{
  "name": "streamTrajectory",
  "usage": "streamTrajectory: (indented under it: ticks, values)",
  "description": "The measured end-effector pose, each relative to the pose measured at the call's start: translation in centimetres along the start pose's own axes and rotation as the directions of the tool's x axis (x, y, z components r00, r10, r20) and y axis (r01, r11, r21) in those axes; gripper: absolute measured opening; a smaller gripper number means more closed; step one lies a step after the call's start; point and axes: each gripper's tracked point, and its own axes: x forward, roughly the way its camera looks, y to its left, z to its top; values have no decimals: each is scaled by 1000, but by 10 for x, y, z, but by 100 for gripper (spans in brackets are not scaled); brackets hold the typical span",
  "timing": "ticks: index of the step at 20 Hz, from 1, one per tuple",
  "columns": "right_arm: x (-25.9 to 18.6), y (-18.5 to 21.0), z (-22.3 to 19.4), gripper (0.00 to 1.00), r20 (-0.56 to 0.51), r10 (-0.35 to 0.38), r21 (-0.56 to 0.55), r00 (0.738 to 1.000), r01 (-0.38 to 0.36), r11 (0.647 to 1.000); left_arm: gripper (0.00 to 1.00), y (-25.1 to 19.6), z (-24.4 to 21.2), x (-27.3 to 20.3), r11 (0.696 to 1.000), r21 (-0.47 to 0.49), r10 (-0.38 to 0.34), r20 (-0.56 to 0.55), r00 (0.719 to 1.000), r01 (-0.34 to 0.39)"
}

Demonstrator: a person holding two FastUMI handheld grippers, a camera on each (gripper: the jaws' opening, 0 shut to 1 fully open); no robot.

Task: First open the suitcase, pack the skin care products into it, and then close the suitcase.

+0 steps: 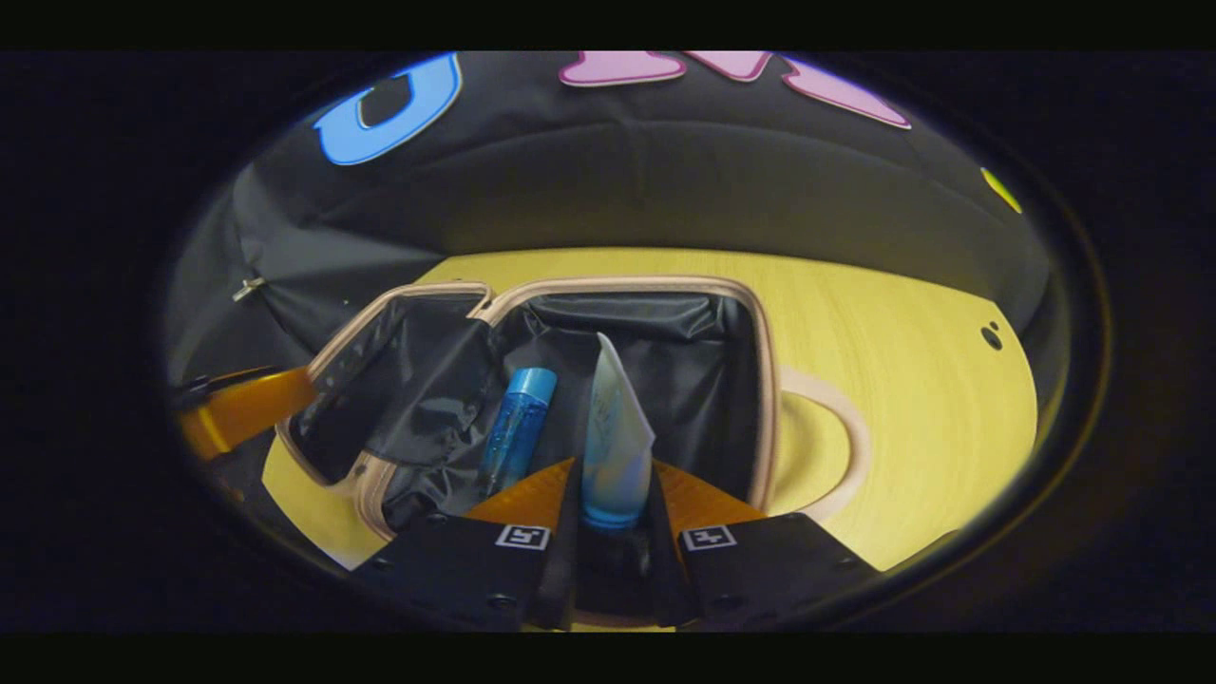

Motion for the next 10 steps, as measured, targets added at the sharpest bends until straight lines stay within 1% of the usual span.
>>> streamTrajectory:
  ticks: [1, 2, 3, 7, 8, 9, 10]
  values:
    - [7, 3, -7, 35, -50, -5, 42, 999, 7, 999, 80, 4, 0, -9, 1000, -16, -1, 12, 1000, 1]
    - [13, 5, -10, 35, -81, -15, 65, 997, 20, 998, 80, 5, 1, -15, 999, -32, -20, 24, 1000, 21]
    - [19, 4, -11, 35, -99, -33, 74, 995, 40, 996, 80, 18, 1, -22, 999, -38, -27, 34, 999, 28]
    - [27, -3, -18, 36, -143, -113, 20, 983, 117, 993, 80, 68, -9, -49, 999, -34, 9, 27, 1000, -9]
    - [28, -3, -20, 28, -153, -126, 13, 980, 130, 991, 80, 75, -12, -51, 999, -40, 16, 20, 1000, -16]
    - [29, -2, -19, 39, -148, -134, 16, 980, 138, 990, 80, 85, -15, -51, 999, -48, 27, 18, 999, -26]
    - [29, 4, -16, 32, -142, -116, 36, 983, 122, 992, 79, 94, -17, -52, 998, -57, 36, 16, 999, -35]
